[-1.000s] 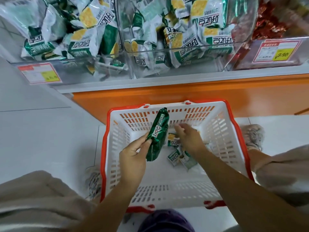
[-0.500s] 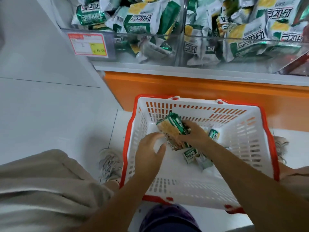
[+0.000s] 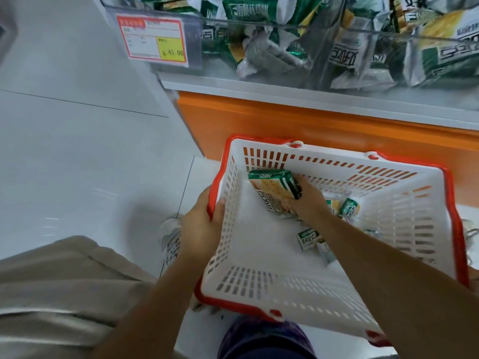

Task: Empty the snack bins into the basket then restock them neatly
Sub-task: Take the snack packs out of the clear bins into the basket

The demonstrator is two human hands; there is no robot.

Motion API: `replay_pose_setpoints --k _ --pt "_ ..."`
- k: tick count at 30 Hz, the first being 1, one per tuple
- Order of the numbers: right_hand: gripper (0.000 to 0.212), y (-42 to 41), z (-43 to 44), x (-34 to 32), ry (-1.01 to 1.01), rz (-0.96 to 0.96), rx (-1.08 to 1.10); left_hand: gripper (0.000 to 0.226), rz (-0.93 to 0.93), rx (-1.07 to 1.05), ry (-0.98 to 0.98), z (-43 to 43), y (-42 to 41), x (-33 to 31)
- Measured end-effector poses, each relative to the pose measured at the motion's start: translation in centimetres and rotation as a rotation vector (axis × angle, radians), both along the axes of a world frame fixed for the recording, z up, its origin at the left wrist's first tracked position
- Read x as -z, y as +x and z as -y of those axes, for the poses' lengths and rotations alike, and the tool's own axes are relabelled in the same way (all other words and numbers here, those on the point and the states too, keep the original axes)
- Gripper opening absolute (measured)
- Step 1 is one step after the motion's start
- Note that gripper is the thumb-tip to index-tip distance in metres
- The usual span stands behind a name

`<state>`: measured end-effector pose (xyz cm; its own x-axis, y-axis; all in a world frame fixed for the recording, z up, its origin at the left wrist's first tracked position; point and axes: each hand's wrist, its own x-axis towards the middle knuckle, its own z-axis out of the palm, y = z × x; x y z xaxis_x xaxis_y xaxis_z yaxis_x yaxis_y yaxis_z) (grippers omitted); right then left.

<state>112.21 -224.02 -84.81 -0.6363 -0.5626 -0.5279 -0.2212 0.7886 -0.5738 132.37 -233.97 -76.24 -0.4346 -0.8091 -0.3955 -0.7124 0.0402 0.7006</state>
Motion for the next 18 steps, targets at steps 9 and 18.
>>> replay_pose_setpoints --k 9,18 --pt "0.073 -1.2 -2.8 0.3 0.056 -0.003 0.088 0.053 -0.073 0.004 0.008 0.3 0.5 1.3" --pt "0.060 1.4 0.1 2.3 -0.106 0.206 0.321 0.038 -0.054 0.011 -0.006 0.7 1.0 3.0"
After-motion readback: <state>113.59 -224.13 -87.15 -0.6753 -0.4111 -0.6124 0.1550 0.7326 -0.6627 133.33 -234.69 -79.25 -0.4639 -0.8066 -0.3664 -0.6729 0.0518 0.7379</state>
